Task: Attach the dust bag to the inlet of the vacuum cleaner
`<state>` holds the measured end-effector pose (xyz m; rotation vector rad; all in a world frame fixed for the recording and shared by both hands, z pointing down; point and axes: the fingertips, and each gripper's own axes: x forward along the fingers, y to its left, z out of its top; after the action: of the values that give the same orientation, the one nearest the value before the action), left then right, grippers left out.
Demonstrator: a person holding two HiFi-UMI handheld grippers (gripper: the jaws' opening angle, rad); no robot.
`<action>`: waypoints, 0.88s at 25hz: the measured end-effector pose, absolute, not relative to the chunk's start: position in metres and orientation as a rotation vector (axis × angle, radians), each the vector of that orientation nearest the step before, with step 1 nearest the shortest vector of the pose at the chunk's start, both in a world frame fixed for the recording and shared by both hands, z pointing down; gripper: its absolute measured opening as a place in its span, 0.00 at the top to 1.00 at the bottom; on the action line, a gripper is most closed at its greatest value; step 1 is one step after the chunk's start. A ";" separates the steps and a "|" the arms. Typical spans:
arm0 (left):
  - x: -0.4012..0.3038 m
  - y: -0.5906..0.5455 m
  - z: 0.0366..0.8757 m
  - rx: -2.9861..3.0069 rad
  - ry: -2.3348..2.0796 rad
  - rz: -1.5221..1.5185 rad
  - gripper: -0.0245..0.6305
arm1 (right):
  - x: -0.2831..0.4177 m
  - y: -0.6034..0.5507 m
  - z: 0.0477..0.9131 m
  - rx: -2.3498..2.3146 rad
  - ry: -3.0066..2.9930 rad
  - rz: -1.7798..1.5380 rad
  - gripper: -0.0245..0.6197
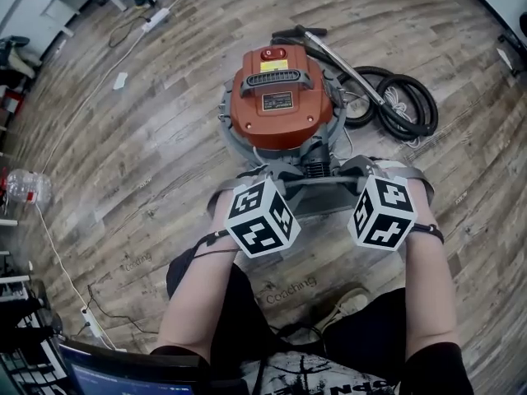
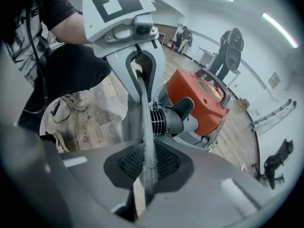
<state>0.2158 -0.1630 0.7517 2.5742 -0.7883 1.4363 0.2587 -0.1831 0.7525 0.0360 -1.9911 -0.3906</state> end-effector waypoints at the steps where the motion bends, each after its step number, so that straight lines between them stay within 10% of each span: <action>1: 0.218 -0.165 0.748 2.585 -0.791 1.446 0.91 | 0.261 -0.184 0.756 0.040 -1.994 -0.372 0.91; 22: 0.219 -0.172 0.750 2.618 -0.840 1.344 0.90 | 0.260 -0.192 0.754 0.102 -2.014 -0.413 0.92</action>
<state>0.2188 -0.1719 0.7500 2.6176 -0.8402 1.3437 0.2604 -0.1916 0.7543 0.1022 -2.0140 -0.4127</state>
